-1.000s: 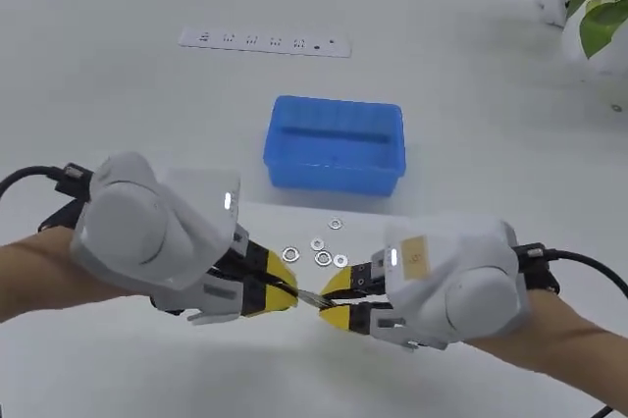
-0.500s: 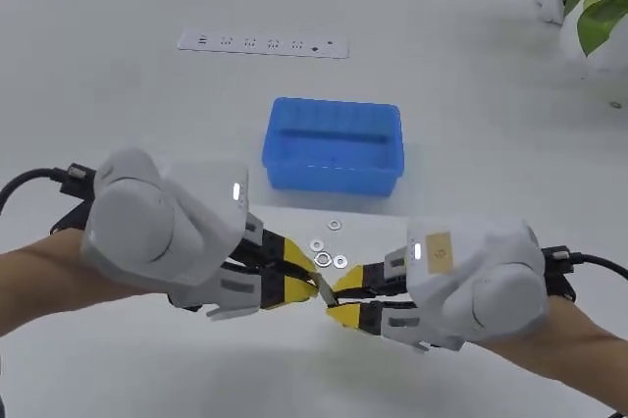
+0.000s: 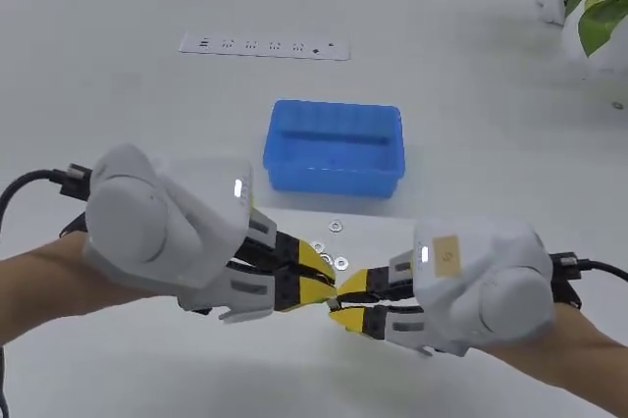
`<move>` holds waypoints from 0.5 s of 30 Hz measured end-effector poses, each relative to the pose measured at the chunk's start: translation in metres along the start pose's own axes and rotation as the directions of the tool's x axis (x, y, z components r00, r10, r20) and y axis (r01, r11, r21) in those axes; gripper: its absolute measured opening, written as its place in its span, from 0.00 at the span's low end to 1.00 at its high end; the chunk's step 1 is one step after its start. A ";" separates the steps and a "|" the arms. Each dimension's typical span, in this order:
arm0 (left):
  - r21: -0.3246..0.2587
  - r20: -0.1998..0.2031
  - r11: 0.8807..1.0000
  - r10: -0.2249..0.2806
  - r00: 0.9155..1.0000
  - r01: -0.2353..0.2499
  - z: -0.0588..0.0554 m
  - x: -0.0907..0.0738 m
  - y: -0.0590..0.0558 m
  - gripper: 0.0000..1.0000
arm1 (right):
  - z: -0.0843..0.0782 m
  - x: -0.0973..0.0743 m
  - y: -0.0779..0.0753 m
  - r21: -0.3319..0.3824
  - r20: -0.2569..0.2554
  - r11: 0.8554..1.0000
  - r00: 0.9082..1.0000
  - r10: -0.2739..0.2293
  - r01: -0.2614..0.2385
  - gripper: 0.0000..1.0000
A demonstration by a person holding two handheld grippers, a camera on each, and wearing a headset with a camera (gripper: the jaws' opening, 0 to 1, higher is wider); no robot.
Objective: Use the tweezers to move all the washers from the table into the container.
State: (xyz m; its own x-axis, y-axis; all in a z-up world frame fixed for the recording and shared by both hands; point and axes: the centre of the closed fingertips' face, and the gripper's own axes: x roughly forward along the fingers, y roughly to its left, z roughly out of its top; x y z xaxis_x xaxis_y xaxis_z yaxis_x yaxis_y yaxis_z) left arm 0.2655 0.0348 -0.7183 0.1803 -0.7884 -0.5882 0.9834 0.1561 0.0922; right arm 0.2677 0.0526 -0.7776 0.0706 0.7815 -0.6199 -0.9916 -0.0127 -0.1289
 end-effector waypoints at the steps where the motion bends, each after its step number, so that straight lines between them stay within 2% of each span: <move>1: 0.003 -0.001 1.000 -0.003 1.000 0.003 0.001 0.001 -0.001 0.06 | 0.000 0.000 0.000 0.001 0.000 1.000 1.000 0.000 0.000 0.08; 5: 0.009 0.021 1.000 -0.012 1.000 0.012 0.009 0.006 -0.005 0.06 | 0.002 0.001 0.004 0.001 0.004 1.000 1.000 0.003 -0.003 0.08; 7: 0.027 0.021 1.000 -0.014 1.000 0.013 0.010 0.008 -0.006 0.06 | 0.002 0.002 0.005 -0.029 -0.011 1.000 1.000 0.000 0.000 0.08; 15: 0.025 0.025 1.000 -0.019 1.000 0.019 0.009 0.007 -0.008 0.06 | 0.003 0.003 0.006 -0.028 -0.022 1.000 1.000 0.001 -0.002 0.11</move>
State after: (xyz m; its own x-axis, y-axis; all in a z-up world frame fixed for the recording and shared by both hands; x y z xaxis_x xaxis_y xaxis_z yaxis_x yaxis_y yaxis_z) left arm 0.2595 0.0234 -0.7159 0.1617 -0.8059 -0.5696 0.9868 0.1264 0.1013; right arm 0.2617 0.0566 -0.7776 0.0715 0.7678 -0.6366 -0.9883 -0.0319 -0.1494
